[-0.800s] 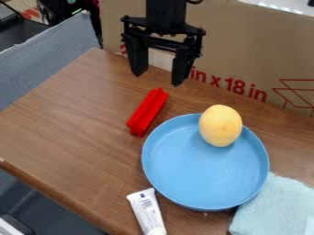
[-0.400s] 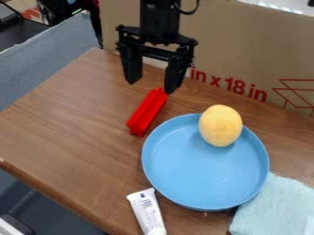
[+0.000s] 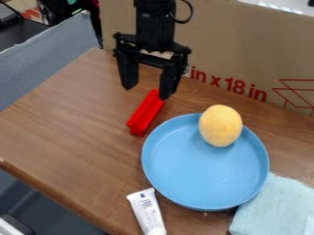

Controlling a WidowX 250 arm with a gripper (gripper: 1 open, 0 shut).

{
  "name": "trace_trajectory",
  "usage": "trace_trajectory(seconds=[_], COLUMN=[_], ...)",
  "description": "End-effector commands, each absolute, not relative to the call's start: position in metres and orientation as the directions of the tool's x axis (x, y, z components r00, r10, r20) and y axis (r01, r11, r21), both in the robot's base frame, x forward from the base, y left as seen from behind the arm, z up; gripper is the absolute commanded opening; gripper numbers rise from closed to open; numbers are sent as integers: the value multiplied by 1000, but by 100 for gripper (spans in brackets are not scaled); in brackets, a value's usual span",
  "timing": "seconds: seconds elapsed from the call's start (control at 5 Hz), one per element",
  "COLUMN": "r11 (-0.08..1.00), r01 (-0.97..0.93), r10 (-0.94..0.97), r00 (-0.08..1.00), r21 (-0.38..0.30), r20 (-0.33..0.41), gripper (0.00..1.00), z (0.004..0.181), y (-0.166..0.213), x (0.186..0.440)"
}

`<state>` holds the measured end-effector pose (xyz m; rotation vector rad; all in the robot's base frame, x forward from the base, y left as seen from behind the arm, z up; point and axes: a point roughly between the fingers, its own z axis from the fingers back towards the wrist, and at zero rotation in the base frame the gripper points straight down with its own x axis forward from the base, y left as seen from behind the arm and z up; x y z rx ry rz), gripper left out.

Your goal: Put the red object on the blue plate

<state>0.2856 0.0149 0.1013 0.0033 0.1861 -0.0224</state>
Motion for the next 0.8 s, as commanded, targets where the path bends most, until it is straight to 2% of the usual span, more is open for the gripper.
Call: trace_trajectory(seconds=[0.0, 0.2, 0.4, 0.6], r11=[1000, 999, 999, 999], r01=[22, 18, 10, 10], r10=[-19, -12, -6, -6], r00=[991, 993, 996, 996], r21=[20, 49, 47, 48], r20=[-130, -118, -94, -87], gripper=[100, 100, 100, 100], z=[110, 104, 98, 100], y=[17, 22, 10, 25], x=[307, 323, 340, 337])
